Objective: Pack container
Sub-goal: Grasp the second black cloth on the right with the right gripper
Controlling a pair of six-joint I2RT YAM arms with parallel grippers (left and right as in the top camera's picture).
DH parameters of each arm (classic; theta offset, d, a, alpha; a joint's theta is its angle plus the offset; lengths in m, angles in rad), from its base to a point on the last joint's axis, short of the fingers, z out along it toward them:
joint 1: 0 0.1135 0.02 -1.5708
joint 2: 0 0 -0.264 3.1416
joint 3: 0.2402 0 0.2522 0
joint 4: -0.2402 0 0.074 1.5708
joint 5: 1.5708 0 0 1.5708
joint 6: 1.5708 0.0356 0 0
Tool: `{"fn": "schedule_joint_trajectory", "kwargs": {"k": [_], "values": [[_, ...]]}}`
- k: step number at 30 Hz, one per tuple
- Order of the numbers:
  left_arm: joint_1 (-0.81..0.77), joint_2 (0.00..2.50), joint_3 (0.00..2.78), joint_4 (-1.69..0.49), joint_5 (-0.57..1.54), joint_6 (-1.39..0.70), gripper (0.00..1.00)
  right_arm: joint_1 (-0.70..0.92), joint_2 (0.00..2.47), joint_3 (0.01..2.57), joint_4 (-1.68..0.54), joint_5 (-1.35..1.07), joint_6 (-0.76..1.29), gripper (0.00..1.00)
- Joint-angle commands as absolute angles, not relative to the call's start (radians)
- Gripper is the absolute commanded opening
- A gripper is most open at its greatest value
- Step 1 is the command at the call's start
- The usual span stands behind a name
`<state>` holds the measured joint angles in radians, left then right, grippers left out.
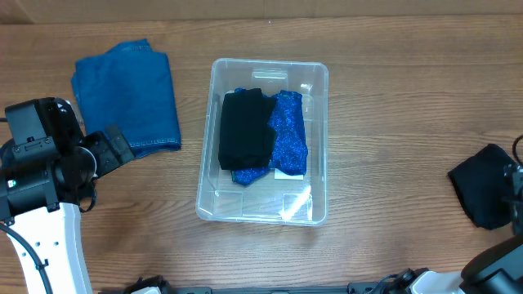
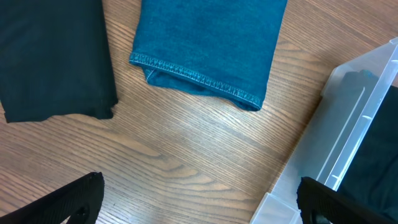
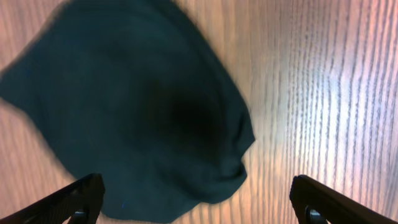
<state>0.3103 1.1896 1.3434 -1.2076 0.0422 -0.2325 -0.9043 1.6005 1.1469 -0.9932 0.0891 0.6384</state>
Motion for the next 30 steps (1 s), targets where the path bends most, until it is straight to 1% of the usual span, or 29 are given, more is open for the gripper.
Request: {"fn": "schedule_joint_trajectory", "kwargs": {"k": [1, 5, 8, 9, 10, 11, 12, 13, 15, 17, 18, 21, 24, 25, 27, 29, 30], "values": [[0.314, 1.189, 1.365, -1.205, 0.053, -0.213, 1.0, -0.959, 1.643, 1.063, -0.912, 0.048, 0.62, 1.0], [0.314, 1.189, 1.365, -1.205, 0.054, -0.213, 1.0, -0.971, 1.756, 1.034, -0.828, 0.033, 0.566, 1.0], [0.314, 1.189, 1.365, -1.207, 0.053, -0.213, 1.0, -0.971, 1.818, 1.034, -0.755, -0.083, 0.467, 1.0], [0.314, 1.189, 1.365, -1.208, 0.054, -0.213, 1.0, -0.97, 1.826, 1.034, -0.739, -0.12, 0.44, 0.95], [0.314, 1.189, 1.365, -1.21, 0.054, -0.213, 1.0, -0.97, 1.826, 1.034, -0.736, -0.141, 0.429, 0.79], [0.314, 1.189, 1.365, -1.211, 0.054, -0.213, 1.0, -0.97, 1.826, 1.034, -0.734, -0.163, 0.413, 0.55], [0.314, 1.189, 1.365, -1.211, 0.054, -0.213, 1.0, -0.97, 1.826, 1.034, -0.733, -0.189, 0.406, 0.25], [0.314, 1.189, 1.365, -1.211, 0.054, -0.213, 1.0, -0.97, 1.826, 1.034, -0.729, -0.235, 0.406, 0.04], [0.314, 1.189, 1.365, -1.212, 0.054, -0.213, 1.0, -0.97, 1.826, 1.04, -0.726, -0.34, 0.385, 0.04], [0.314, 1.189, 1.365, -1.212, 0.054, -0.213, 1.0, -0.953, 1.809, 1.089, -0.748, -0.542, 0.307, 0.04], [0.314, 1.189, 1.365, -1.212, 0.054, -0.213, 1.0, -0.924, 1.781, 1.131, -0.771, -0.622, 0.273, 0.04], [0.314, 1.189, 1.365, -1.212, 0.054, -0.213, 1.0, -0.816, 1.69, 1.245, -0.833, -0.75, 0.184, 0.04], [0.314, 1.189, 1.365, -1.212, 0.053, -0.213, 1.0, -0.608, 1.577, 1.421, -0.955, -0.765, 0.039, 0.04], [0.314, 1.189, 1.365, -1.212, 0.054, -0.213, 1.0, -0.485, 1.538, 1.515, -1.027, -0.76, -0.063, 0.04], [0.314, 1.189, 1.365, -1.212, 0.054, -0.214, 1.0, -0.308, 1.505, 1.628, -1.131, -0.729, -0.223, 0.04], [0.314, 1.189, 1.365, -1.212, 0.054, -0.214, 1.0, -0.095, 1.488, 1.706, -1.229, -0.631, -0.383, 0.04], [0.314, 1.189, 1.365, -1.212, 0.054, -0.214, 1.0, 0.045, 1.486, 1.72, -1.263, -0.556, -0.451, 0.04]]}}
